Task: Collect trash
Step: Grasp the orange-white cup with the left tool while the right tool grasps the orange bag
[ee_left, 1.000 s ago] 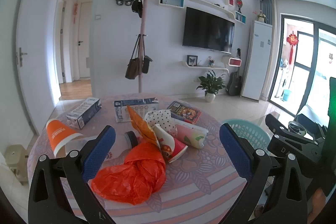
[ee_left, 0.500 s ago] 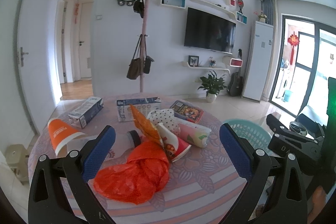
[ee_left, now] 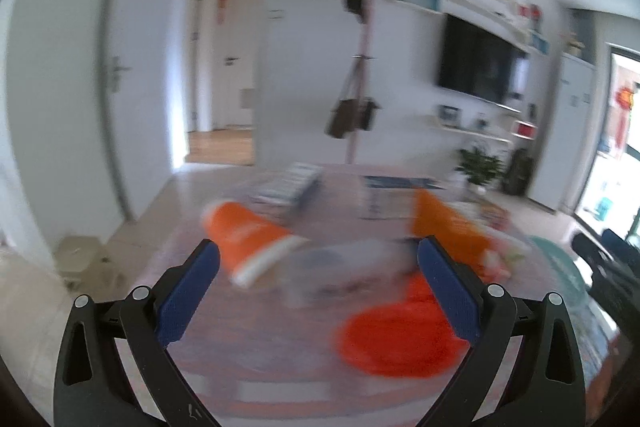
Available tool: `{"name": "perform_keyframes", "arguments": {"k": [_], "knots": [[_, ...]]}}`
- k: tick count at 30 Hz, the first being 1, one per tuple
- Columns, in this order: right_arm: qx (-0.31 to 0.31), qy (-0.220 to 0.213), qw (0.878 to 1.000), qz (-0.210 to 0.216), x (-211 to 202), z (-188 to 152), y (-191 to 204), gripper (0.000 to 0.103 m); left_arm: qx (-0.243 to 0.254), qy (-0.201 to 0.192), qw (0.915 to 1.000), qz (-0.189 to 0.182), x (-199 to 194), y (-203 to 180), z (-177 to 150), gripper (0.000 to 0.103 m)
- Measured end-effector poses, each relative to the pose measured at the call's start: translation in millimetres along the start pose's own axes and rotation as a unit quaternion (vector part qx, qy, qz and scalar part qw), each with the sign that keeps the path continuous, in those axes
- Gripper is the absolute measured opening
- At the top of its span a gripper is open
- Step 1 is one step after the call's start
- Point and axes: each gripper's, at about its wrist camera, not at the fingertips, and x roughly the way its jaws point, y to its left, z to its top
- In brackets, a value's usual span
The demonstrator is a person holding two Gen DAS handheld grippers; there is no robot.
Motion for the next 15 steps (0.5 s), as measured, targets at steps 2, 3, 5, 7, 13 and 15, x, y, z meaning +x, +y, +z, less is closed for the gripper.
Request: {"name": "perform_keyframes", "arguments": {"k": [2, 3, 5, 7, 13, 15], "knots": [[-0.015, 0.001, 1.0, 0.026, 2, -5, 23, 0.064, -0.018, 0.009, 0.9997, 0.016, 10, 25, 7, 0.096], [-0.018, 0.006, 0.999, 0.039, 5, -7, 35, 0.064, -0.025, 0.016, 0.9994, 0.02, 16, 36, 10, 0.096], [-0.018, 0.017, 0.998, 0.056, 12, -12, 50, 0.064, -0.042, 0.032, 0.9983, 0.024, 30, 55, 16, 0.096], [-0.011, 0.035, 0.997, 0.069, 22, -19, 64, 0.064, -0.059, 0.054, 0.9967, 0.014, 50, 71, 20, 0.096], [0.021, 0.09, 0.992, 0.091, 44, -25, 72, 0.065, -0.103, 0.142, 0.9842, -0.025, 113, 85, 20, 0.096], [0.036, 0.107, 0.988, 0.104, 50, -24, 69, 0.072, -0.123, 0.164, 0.9784, -0.028, 129, 91, 17, 0.095]]}}
